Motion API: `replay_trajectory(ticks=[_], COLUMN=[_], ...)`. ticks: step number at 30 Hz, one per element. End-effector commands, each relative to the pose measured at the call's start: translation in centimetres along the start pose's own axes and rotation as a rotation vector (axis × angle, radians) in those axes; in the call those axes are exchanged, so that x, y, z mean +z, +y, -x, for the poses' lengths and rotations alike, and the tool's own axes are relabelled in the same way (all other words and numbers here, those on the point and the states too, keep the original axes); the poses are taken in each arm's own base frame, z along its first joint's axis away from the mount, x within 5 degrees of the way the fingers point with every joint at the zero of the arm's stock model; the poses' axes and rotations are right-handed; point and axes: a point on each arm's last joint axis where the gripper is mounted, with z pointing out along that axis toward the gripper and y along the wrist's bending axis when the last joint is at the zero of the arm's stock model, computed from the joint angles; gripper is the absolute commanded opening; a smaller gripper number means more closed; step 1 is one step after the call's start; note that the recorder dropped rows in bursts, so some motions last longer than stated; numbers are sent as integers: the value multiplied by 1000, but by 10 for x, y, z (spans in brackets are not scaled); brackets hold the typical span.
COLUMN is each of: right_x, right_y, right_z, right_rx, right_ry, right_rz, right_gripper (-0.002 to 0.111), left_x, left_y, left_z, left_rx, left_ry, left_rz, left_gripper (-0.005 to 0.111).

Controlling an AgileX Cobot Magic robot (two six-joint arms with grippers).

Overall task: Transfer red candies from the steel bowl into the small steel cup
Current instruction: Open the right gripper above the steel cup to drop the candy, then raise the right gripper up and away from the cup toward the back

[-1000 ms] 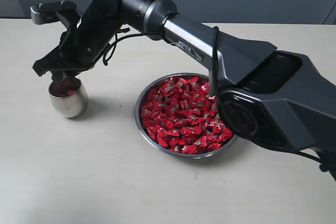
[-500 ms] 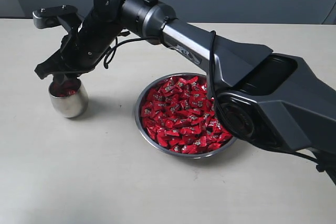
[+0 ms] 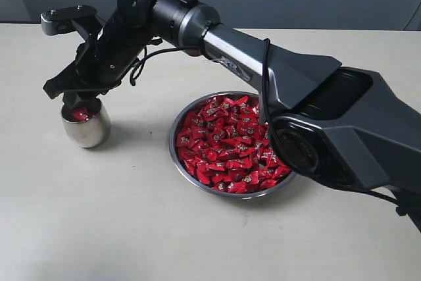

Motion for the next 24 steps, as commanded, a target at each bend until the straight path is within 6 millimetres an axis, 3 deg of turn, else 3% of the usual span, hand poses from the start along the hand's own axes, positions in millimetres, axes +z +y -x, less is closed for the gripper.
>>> replay_trajectory(ticks=[1,10,13,17,24], right_x=[-5,-14,-23,-36,-64], right_y=[1,6,9,11,9], right_z=[3,7,12,17,28], right_rx=[-13,-21,-38,-71,-41], right_ry=[-5,-15,-32,-35,-84], right_rz=[-2,-2,-18,-60,-196], right_gripper=[38,36,25,-1,-1], left_x=[0,0,0,0,0], left_y=[0,0,0,0,0], left_z=[-1,-1,-1,-1,-1], left_rx=[0,0,0,0,0], left_ry=[-3,-3,-3,-3,-3], left_rz=[-7,-7,-7,-7,-7], left_gripper=[0,0,0,0,0])
